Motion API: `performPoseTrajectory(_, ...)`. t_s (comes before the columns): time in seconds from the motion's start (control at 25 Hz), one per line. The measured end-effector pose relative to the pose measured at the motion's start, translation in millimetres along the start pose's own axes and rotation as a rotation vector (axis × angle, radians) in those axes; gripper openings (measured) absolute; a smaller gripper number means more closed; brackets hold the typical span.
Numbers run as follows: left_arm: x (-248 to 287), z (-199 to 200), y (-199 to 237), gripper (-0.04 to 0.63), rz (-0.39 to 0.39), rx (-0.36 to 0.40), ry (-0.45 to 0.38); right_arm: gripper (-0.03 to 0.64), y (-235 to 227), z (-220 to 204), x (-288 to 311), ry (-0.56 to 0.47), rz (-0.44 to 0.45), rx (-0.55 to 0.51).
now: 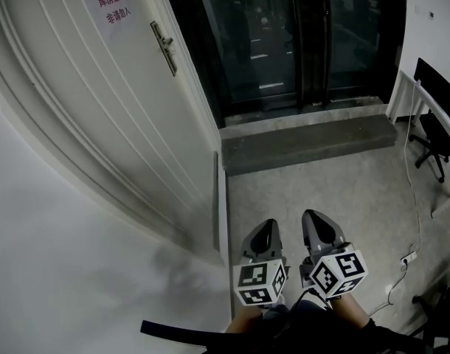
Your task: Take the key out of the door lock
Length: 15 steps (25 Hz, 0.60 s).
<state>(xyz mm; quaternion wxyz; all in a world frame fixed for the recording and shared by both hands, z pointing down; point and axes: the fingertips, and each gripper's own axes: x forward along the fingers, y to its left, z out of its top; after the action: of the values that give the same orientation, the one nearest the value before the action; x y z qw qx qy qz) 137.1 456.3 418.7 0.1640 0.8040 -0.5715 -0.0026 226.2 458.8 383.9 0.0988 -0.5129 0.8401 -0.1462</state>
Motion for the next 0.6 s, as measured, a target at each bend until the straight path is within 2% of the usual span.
performPoseTrajectory(0.4,44,-4,17,0.0,0.001,-0.045,0.021,0.002,-24,-3,38,0.006,-0.015,-0.008)
performPoseTrajectory(0.6,88,6,24,0.0,0.027,-0.053,0.0,0.002,-57,7,75,0.004,-0.031,-0.033)
